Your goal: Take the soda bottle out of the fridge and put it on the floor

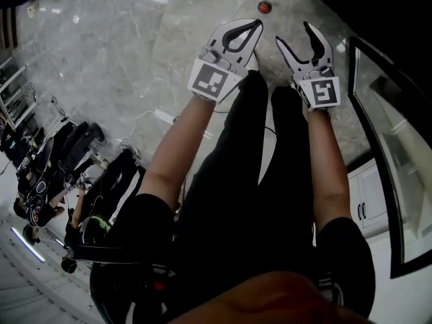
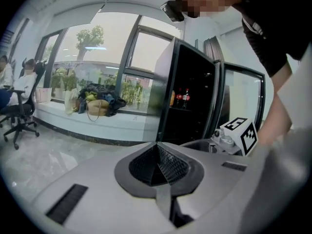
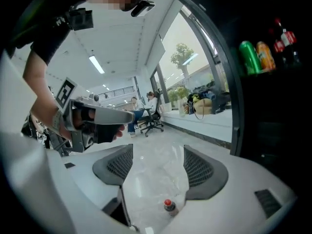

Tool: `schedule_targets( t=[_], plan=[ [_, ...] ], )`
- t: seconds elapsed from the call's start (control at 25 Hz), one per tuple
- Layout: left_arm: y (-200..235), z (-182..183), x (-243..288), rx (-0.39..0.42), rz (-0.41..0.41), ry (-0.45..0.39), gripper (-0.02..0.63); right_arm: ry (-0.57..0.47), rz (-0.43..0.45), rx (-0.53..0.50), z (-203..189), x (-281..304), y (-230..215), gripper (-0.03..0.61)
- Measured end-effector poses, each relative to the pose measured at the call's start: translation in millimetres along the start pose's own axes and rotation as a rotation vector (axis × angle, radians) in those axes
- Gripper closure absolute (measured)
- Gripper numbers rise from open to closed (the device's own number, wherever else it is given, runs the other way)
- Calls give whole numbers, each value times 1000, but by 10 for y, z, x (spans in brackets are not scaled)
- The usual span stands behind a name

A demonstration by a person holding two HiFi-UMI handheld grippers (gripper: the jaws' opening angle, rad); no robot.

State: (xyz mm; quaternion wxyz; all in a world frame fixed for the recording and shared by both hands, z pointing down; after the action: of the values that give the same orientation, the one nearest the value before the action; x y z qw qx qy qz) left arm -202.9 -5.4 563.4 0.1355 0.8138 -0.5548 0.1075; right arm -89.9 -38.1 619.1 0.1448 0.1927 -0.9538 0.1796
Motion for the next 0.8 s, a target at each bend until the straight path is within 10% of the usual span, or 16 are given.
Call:
schedule_targets(
  t=[0.52, 0.8],
  plan=[
    [-1145, 2061, -962, 14, -201, -122, 618, -238, 114, -38, 2217, -1736, 1050, 277],
    [-1408, 2861, -1593, 10, -243, -121, 618, -261, 193, -78, 3041, -2263, 1620, 442]
  ],
)
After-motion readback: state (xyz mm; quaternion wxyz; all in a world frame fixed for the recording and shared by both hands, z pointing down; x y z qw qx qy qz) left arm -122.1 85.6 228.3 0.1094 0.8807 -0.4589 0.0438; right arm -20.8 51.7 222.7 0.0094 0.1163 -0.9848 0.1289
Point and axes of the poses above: the fingertips, and each gripper's own axes: x forward along the fingers, y to its left, z out of its top, the point moved 4 cm from there along -x, backward along the fingers, and after that the axes turned 4 degrees about x, right-handed, at the moved point
